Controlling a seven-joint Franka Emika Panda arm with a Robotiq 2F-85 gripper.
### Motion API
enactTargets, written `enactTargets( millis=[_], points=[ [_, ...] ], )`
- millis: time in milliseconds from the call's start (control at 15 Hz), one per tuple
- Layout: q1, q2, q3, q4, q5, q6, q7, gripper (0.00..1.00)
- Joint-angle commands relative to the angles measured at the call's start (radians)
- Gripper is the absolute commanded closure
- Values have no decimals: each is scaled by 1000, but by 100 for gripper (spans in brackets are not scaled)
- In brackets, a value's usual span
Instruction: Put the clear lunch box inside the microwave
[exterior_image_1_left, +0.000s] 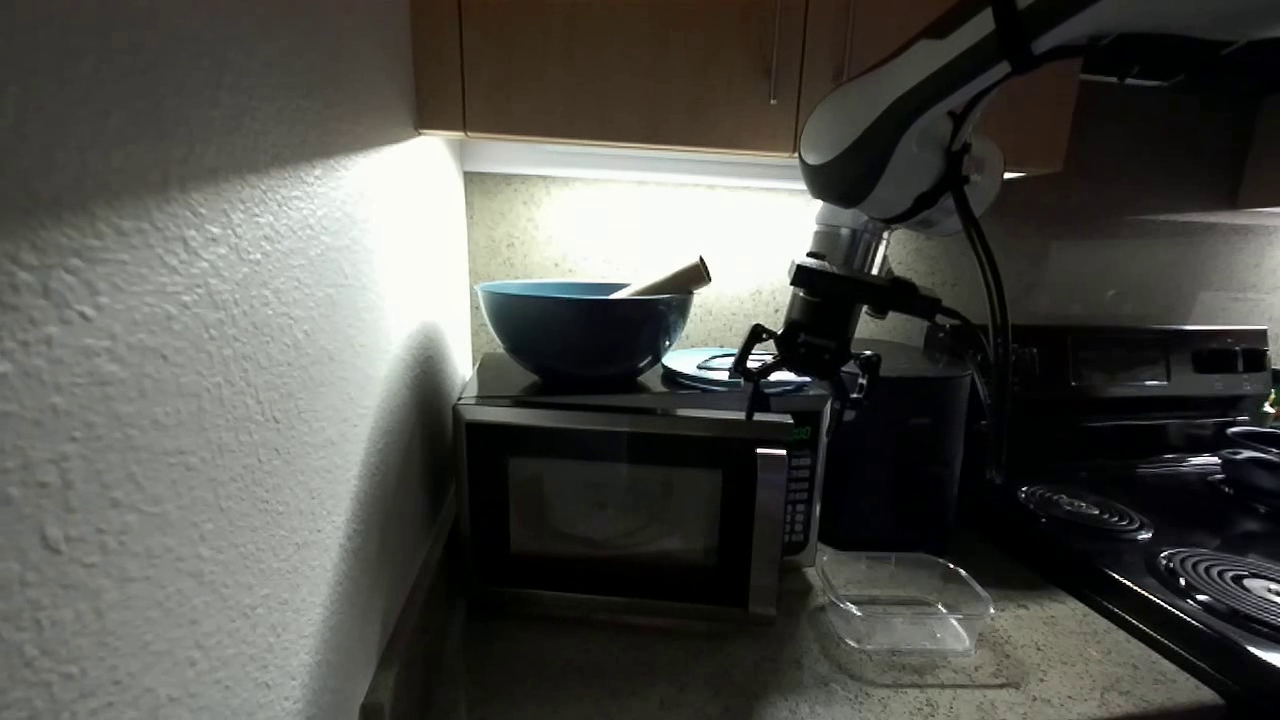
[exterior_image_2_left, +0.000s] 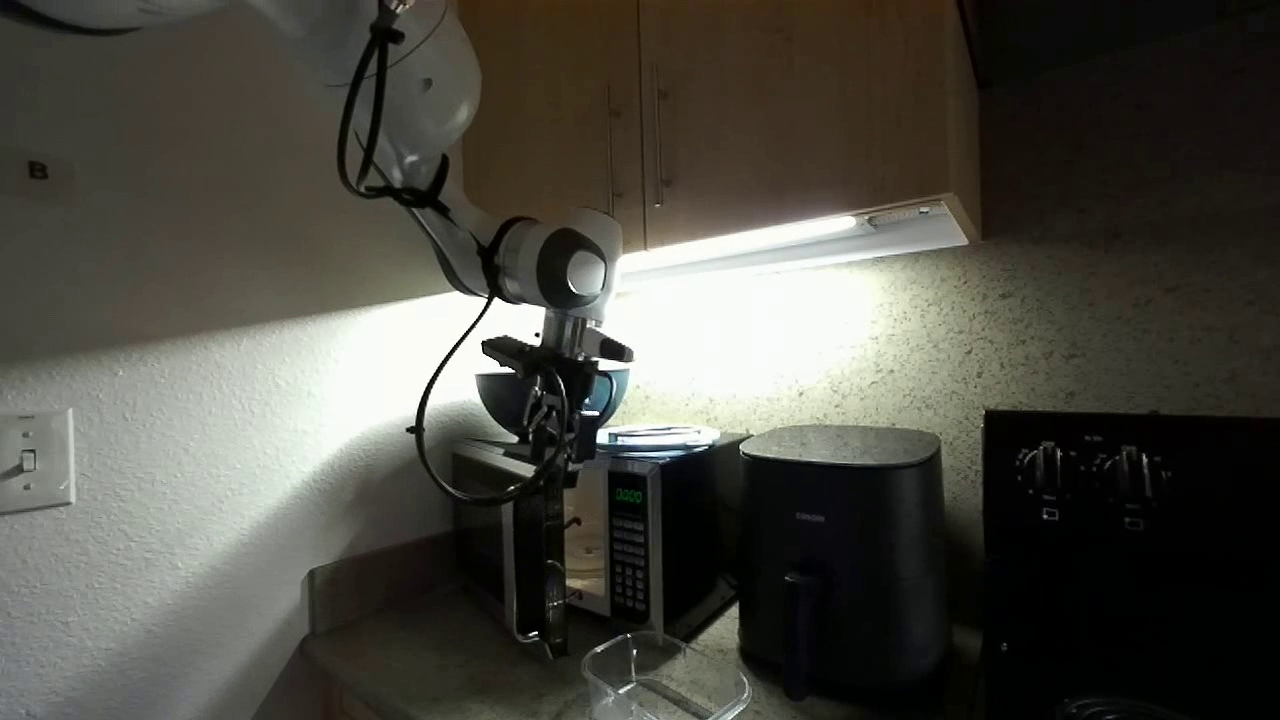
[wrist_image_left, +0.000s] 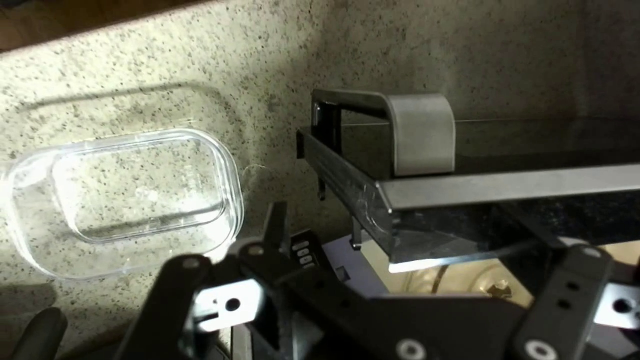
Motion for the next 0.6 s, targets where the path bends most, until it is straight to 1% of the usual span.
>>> enactTargets(
  millis=[0,67,133,267,533],
  points=[
    [-3,37,-8,39,-26,-48,67,0],
    [-4,43,-9,53,-25,-82,72,0],
    [-7,47,-7,76,-21,-176,64,0],
    [-12,45,1,94,9,-296,16,0],
    [-4,64,2,146,-2,-550,36,0]
  ],
)
